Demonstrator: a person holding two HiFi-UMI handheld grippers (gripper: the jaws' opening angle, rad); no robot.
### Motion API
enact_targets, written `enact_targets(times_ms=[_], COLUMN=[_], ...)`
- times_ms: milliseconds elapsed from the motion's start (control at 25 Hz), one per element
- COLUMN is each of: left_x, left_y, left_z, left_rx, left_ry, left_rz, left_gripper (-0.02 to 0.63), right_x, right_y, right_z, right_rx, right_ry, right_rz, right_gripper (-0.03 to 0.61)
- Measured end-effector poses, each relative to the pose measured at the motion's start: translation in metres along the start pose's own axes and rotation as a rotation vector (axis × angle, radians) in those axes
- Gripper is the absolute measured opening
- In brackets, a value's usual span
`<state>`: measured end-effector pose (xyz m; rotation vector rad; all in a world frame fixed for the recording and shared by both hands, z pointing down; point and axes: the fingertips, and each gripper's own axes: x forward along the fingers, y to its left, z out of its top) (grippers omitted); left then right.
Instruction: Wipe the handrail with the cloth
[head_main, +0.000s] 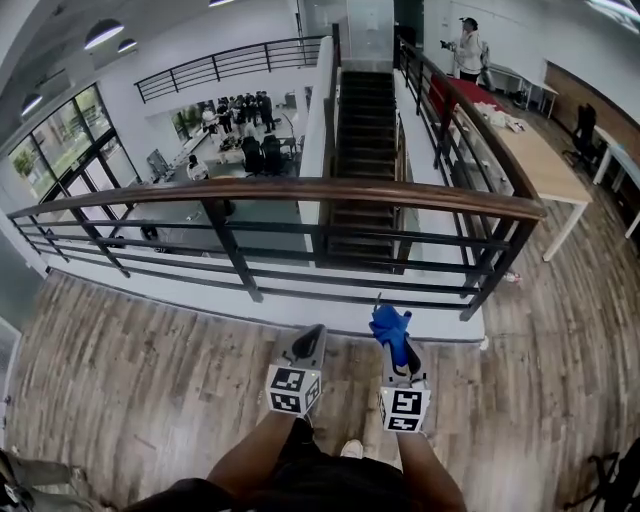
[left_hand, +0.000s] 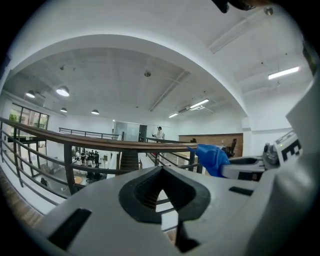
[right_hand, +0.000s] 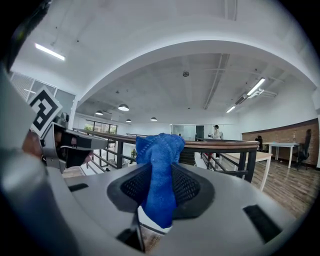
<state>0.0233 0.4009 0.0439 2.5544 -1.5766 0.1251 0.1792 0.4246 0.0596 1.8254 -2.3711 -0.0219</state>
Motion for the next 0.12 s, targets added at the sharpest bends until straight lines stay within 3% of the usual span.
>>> enact_targets(times_ms=[120], left_x=[0.0083], left_y=[-0.0067], left_z=[0.0102], left_rx=[0.006], left_ry=[-0.028], left_rz=[0.004], left_gripper=[-0.002], right_x=[0.0060], right_y=[-0.0074], right_z=[0.0101], right_rx=[-0.005], right_ry=[-0.016], right_rz=[0.003], right_gripper=[0.123])
